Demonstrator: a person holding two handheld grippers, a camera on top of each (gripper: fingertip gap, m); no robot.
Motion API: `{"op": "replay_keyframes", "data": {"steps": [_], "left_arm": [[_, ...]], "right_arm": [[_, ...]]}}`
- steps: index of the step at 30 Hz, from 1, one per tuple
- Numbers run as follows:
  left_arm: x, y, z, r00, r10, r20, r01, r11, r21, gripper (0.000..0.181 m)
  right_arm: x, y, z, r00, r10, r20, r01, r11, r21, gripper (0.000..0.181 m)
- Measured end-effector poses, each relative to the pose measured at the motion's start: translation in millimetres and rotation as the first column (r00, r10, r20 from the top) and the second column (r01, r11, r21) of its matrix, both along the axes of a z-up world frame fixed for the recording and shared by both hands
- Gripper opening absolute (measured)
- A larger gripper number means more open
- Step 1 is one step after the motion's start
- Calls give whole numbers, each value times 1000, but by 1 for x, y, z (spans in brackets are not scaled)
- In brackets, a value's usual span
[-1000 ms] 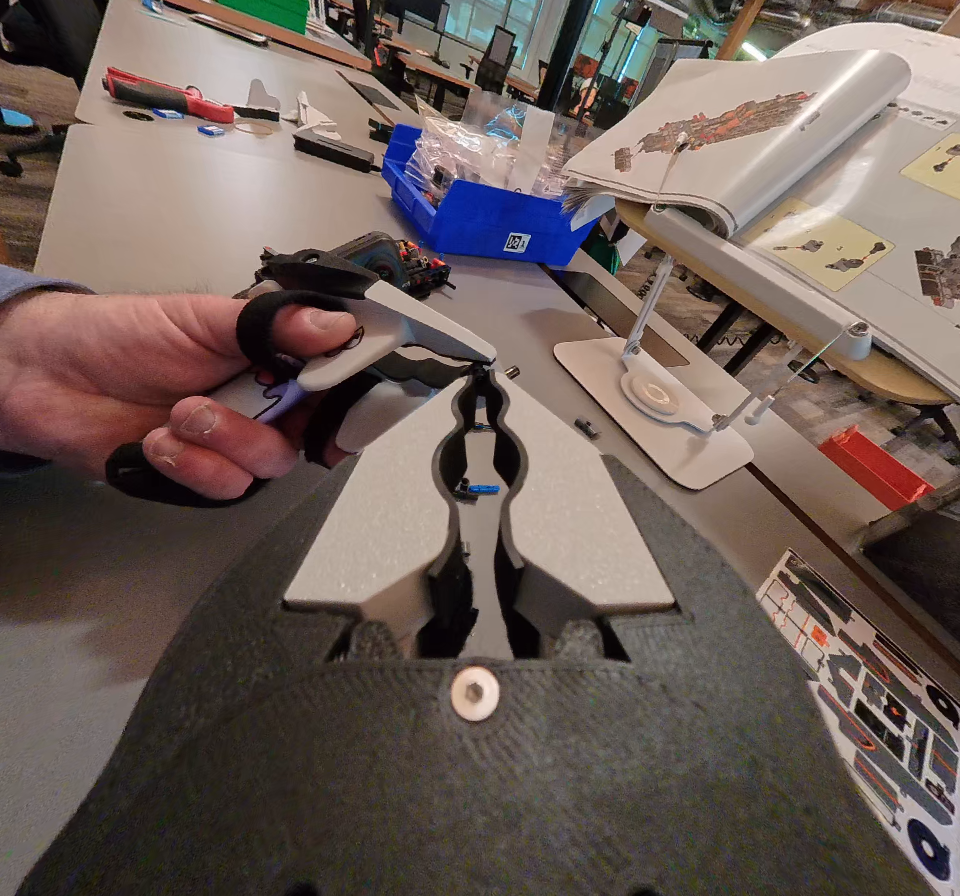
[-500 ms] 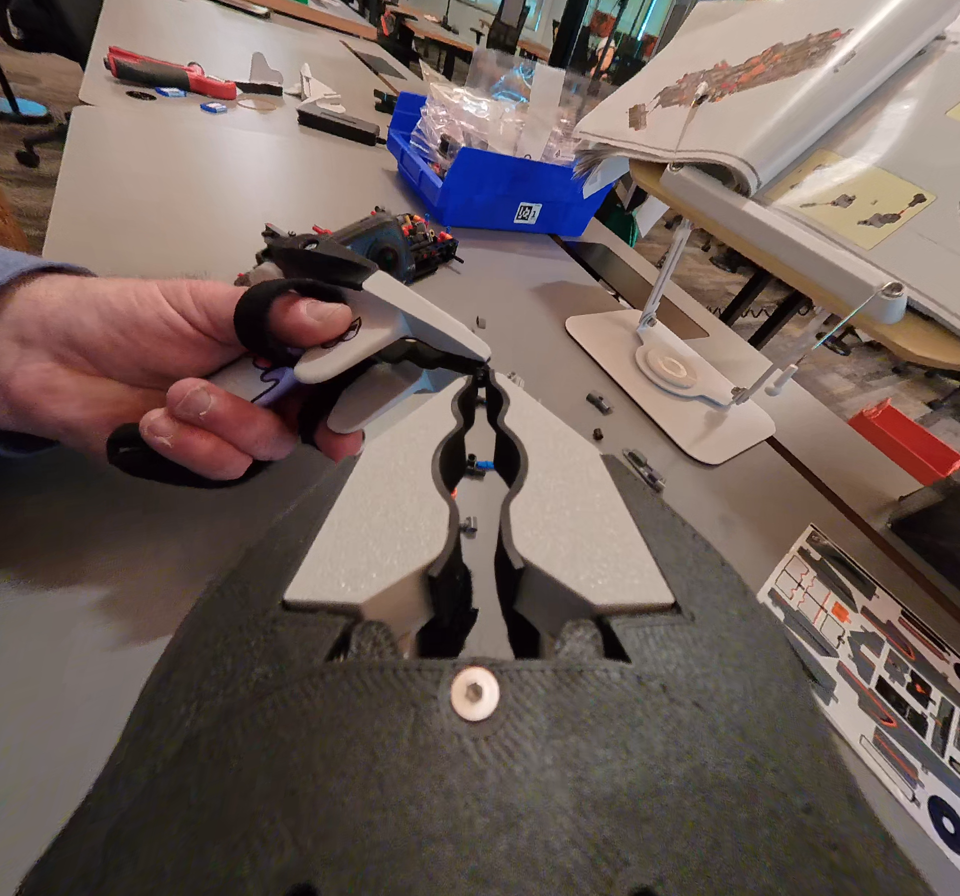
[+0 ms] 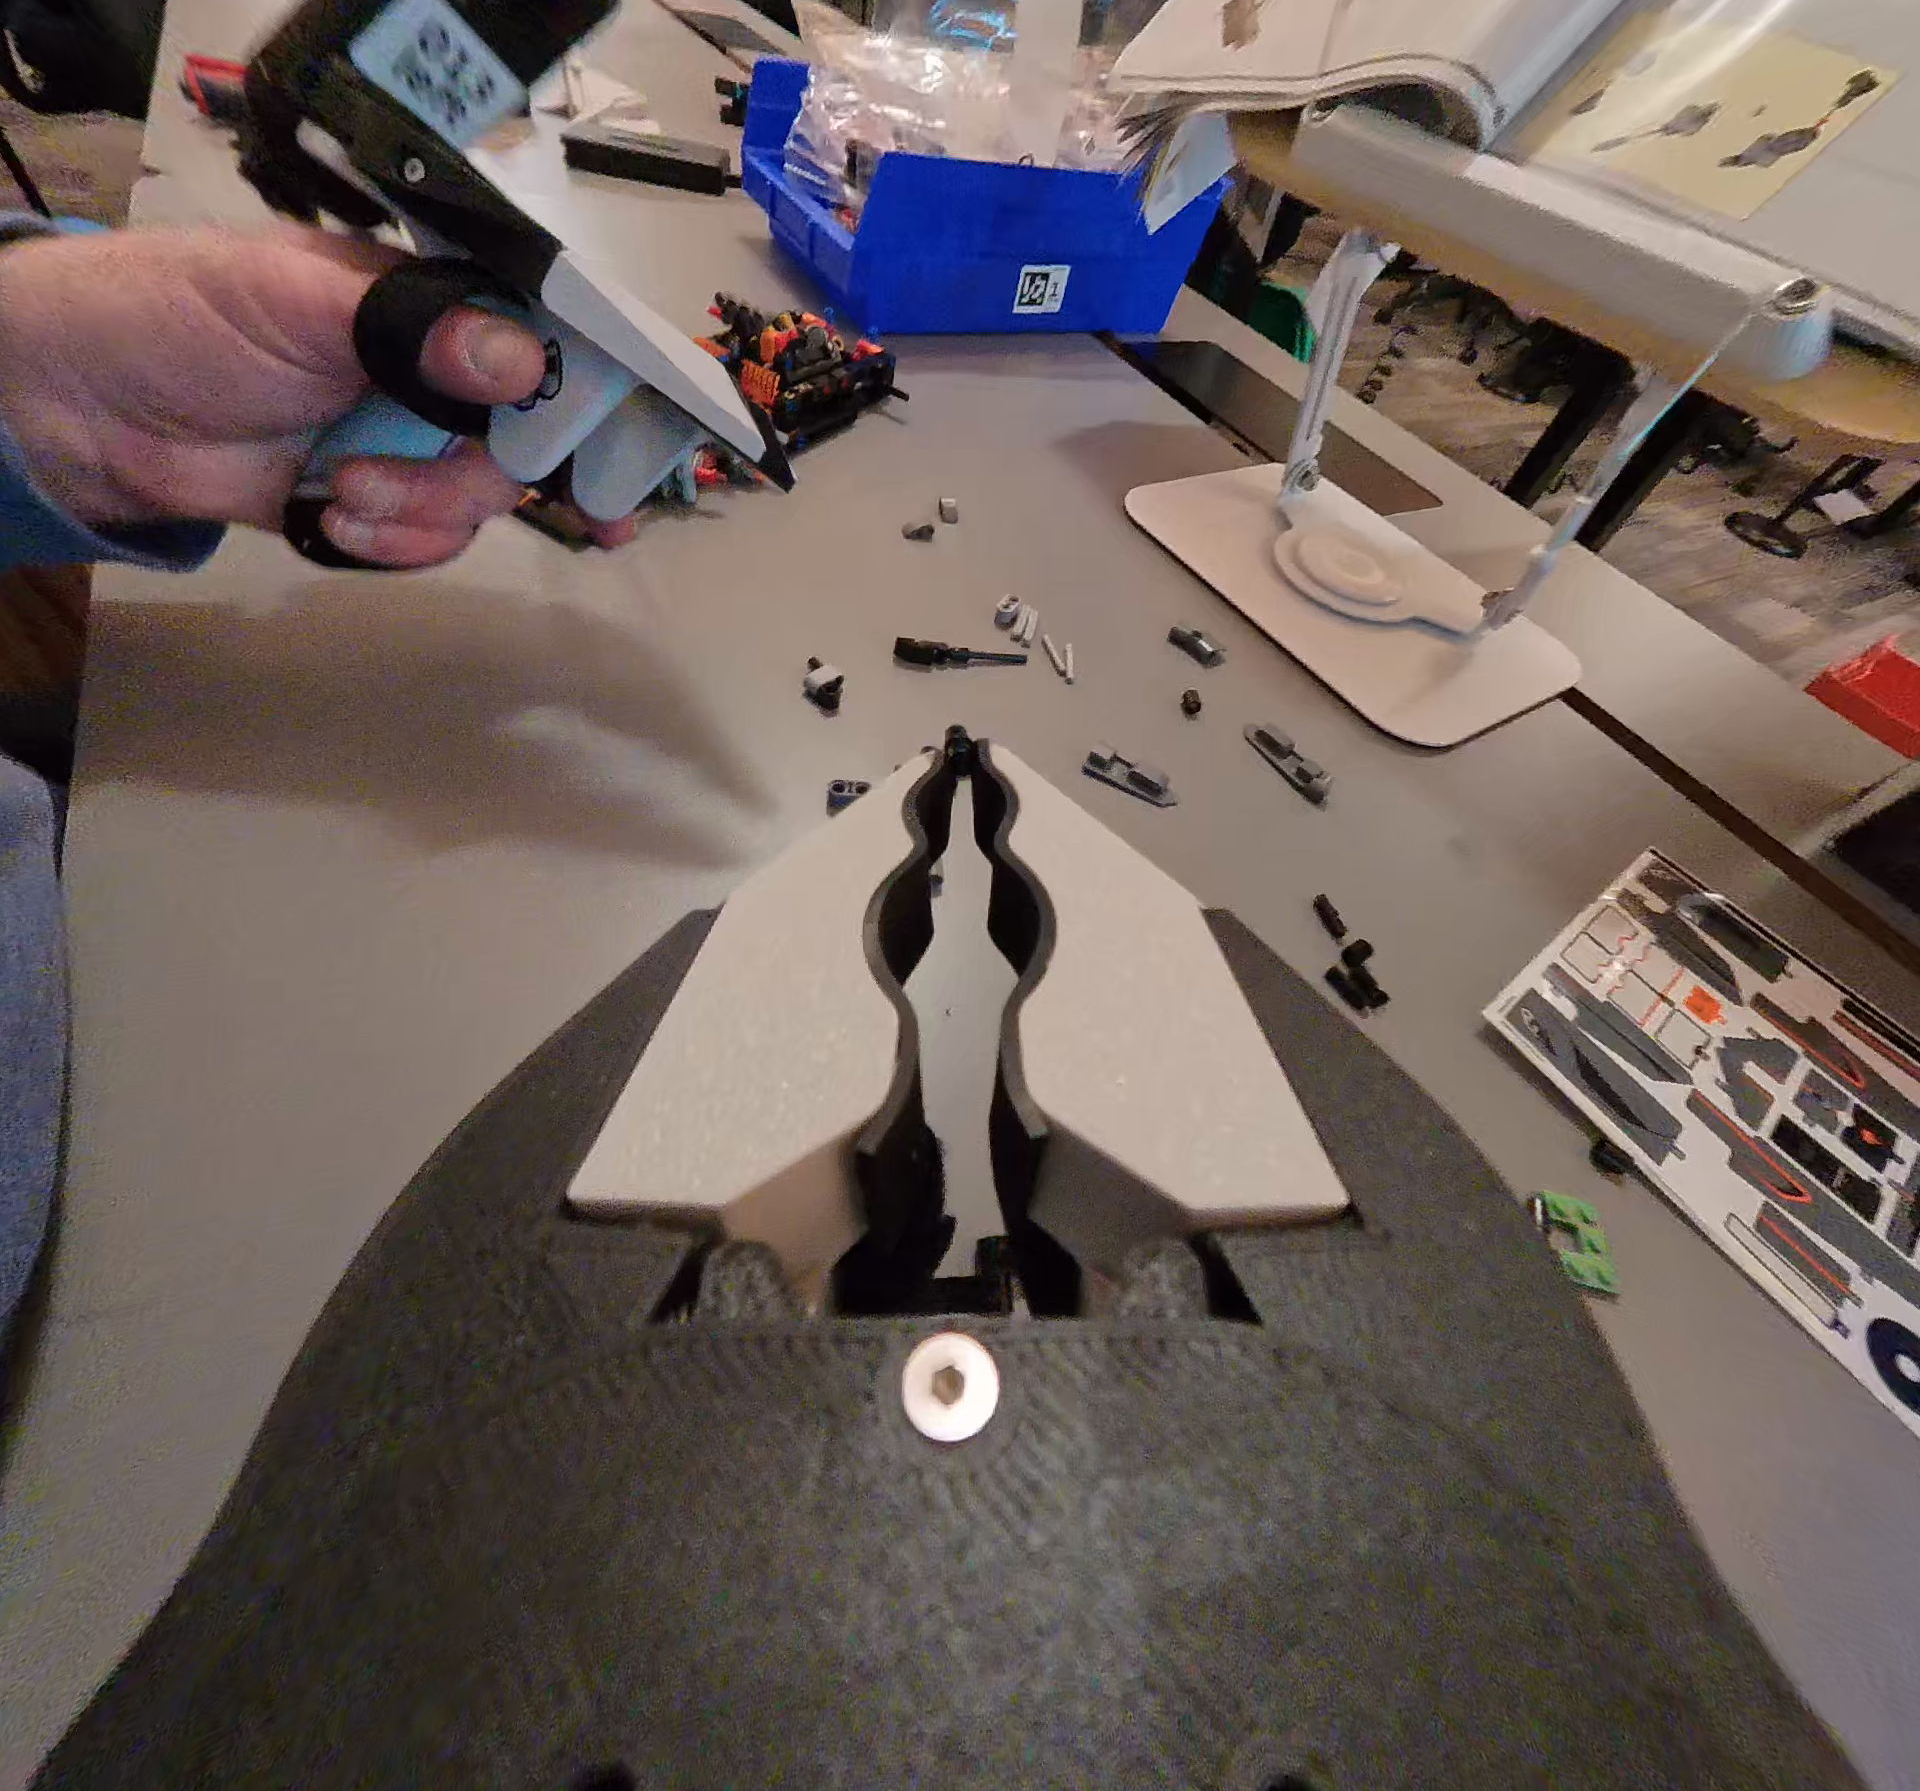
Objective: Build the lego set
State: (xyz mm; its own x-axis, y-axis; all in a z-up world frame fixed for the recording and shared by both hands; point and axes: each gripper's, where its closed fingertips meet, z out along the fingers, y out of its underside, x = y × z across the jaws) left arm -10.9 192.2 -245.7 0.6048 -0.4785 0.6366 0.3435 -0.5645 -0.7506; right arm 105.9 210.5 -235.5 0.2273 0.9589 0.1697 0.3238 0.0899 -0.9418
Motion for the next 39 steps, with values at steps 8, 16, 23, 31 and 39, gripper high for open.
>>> {"op": "replay_keyframes", "data": {"steps": [8,16,23,31,39], "left_arm": [[-21,6,-54,707,-88,-702,90,995,-34,25],[-17,16,-94,559,-190,-807,166,979,-116,27],[-15,18,-100,558,-209,-803,195,974,-117,15],[-9,11,-99,554,-220,-803,261,962,-83,14],[3,0,-92,566,-229,-792,330,943,-37,14]], "right_arm": [[-21,-14,-23,991,95,92,-93,995,-25,0],[-35,-16,-33,980,147,131,-138,988,-72,1],[-64,-14,-42,937,267,225,-244,962,-124,0],[-99,-10,-53,880,360,310,-329,932,-150,0],[-93,-12,-55,886,372,278,-324,924,-202,0]]}}
